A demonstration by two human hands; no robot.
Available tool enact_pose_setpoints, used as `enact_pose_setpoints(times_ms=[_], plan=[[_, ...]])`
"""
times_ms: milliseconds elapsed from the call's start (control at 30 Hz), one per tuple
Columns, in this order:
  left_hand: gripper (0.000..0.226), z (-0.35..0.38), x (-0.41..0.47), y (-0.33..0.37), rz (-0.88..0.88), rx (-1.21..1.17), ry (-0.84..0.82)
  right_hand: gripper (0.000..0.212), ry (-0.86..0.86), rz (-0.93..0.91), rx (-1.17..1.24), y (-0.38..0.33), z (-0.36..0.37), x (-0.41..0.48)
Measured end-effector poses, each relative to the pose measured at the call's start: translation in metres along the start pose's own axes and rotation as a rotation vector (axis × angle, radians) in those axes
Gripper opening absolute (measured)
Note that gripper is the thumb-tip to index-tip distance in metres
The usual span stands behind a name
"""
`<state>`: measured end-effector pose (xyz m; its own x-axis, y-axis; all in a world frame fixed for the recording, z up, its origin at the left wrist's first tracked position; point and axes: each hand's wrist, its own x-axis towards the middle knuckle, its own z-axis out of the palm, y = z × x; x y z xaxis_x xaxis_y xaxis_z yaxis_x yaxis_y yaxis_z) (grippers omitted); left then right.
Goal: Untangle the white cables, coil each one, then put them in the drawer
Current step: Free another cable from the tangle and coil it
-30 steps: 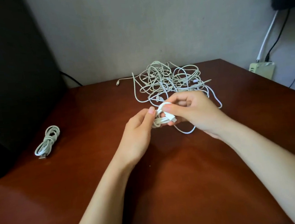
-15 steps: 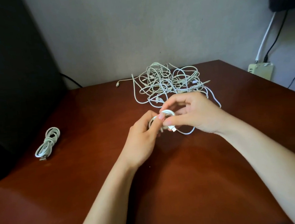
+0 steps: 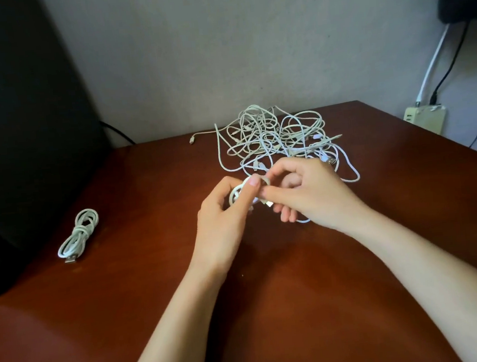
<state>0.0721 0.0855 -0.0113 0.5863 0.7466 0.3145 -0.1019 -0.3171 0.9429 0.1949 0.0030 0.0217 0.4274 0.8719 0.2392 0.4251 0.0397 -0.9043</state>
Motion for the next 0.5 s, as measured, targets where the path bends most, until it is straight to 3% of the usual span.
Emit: enact_pose_setpoints(times_ms=[233,500], plan=[[0.031,0.006,-0.004,0.004,-0.049,-0.079,0.163,0.043,0.089,-0.240,-0.125,0.002,0.019,-0.011],[0.032,0.011,-0.003,-0.006,-0.130,-0.077,0.315,0.038,0.145,-0.454,-0.405,0.003,0.027,-0.018]])
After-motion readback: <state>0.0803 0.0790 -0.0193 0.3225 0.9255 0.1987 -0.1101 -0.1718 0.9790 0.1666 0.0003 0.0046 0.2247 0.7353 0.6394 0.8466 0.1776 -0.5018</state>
